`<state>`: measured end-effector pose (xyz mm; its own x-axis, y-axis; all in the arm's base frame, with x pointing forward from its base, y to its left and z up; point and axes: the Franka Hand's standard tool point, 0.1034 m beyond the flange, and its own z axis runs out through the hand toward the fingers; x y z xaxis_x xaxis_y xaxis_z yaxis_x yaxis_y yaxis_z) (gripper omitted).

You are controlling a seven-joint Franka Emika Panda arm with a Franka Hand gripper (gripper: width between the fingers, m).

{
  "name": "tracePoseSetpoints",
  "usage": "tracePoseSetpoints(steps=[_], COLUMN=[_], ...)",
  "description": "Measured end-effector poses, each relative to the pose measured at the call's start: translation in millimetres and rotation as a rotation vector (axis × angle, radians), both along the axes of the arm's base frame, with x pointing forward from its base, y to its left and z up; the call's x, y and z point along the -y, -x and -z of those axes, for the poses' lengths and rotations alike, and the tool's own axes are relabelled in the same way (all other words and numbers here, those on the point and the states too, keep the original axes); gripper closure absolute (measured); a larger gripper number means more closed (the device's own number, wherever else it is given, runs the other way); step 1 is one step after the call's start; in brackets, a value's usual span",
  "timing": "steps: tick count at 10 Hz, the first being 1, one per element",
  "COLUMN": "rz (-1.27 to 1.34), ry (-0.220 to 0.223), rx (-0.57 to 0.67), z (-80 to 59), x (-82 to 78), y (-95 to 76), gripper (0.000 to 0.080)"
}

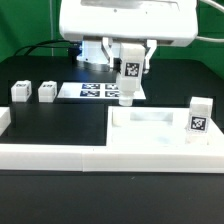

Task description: Assemble square table

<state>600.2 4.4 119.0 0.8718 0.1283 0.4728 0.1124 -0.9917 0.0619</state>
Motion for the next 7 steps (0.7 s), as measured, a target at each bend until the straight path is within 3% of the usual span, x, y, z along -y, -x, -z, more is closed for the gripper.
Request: tracePoseSetpoints(steps=[4,7], rz=[-0.008,-0.01], ry=[-0.013,-0.011], rx=[0.01,-0.005], z=[19.8,34.4], x=[-11.2,-11.5], y=[-17.5,-15.6], gripper=[0.0512,0.0512])
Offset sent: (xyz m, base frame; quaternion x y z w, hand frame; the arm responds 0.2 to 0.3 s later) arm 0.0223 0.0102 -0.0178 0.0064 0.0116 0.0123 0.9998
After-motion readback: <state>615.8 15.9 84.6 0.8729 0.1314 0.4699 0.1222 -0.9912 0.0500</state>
